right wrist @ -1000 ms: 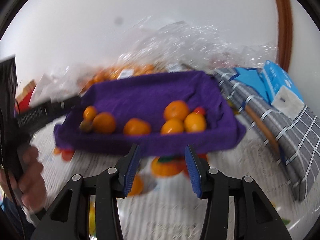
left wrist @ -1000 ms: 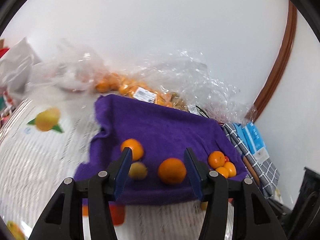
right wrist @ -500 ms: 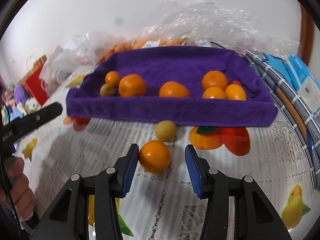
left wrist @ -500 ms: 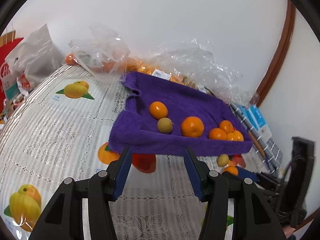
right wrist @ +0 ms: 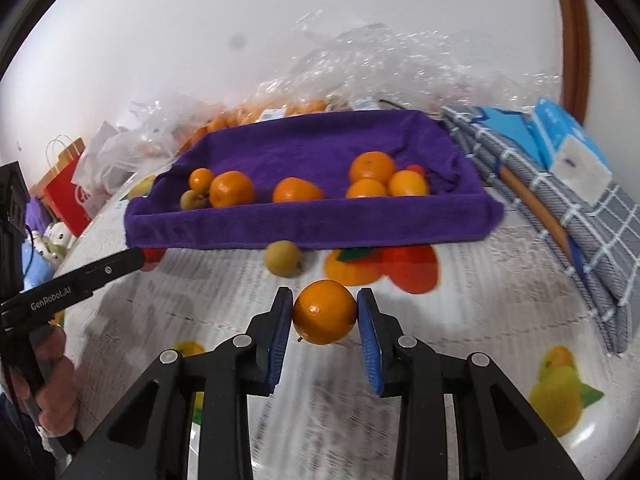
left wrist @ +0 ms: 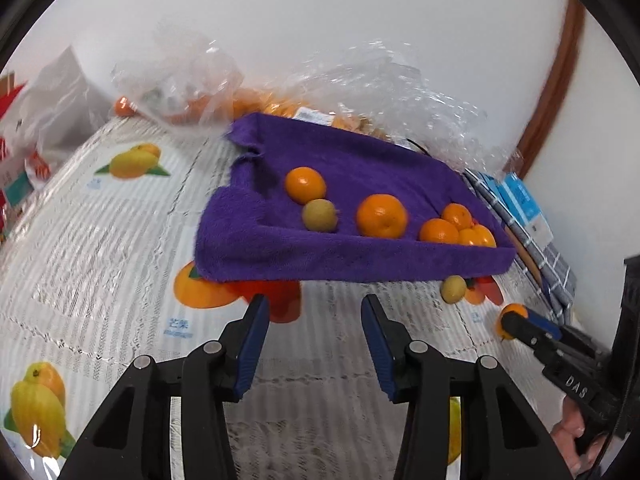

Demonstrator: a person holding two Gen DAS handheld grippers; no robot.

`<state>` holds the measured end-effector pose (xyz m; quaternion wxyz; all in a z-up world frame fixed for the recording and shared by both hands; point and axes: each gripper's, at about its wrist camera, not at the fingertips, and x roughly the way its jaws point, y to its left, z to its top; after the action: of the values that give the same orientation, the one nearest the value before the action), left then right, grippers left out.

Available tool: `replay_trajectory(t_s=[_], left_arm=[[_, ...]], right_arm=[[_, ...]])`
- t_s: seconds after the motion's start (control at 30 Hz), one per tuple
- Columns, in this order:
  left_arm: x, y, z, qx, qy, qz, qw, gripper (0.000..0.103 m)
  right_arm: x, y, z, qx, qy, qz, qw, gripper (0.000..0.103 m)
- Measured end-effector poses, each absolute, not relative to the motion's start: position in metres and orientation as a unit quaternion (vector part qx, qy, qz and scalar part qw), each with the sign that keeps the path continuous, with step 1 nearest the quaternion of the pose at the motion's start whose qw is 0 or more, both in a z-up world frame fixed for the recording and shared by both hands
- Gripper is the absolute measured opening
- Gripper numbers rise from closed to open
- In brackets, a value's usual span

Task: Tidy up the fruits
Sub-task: 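Grasp a small greenish fruit with left gripper while right gripper lifts the orange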

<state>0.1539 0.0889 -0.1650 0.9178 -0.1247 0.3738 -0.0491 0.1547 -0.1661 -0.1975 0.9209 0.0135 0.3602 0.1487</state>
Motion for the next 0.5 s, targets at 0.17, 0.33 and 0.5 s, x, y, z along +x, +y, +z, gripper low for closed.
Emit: replay_trajectory(t_s=[0.17,0.33,0.5], left_arm=[[0.153,0.049,-0.156,-0.089,0.372,-0.075,0.921,0.045],[0.171,0.005,-0.157,-0.065,0.387,-0.096,0.915,0.045],[0.187,-0.026,-0.166,-0.053,0.407,-0.102,0.906,0.044]], right_arm=[[0.145,-0.192,-0.197,-0.005,0.356,0.111,0.928,0.033],[0.139,-0.227,-0.203,-0.001,0.369,0.074,0.926,0.033],[0.133,-0.252,-0.204,0.04,0.357,0.073,0.931,0.033]])
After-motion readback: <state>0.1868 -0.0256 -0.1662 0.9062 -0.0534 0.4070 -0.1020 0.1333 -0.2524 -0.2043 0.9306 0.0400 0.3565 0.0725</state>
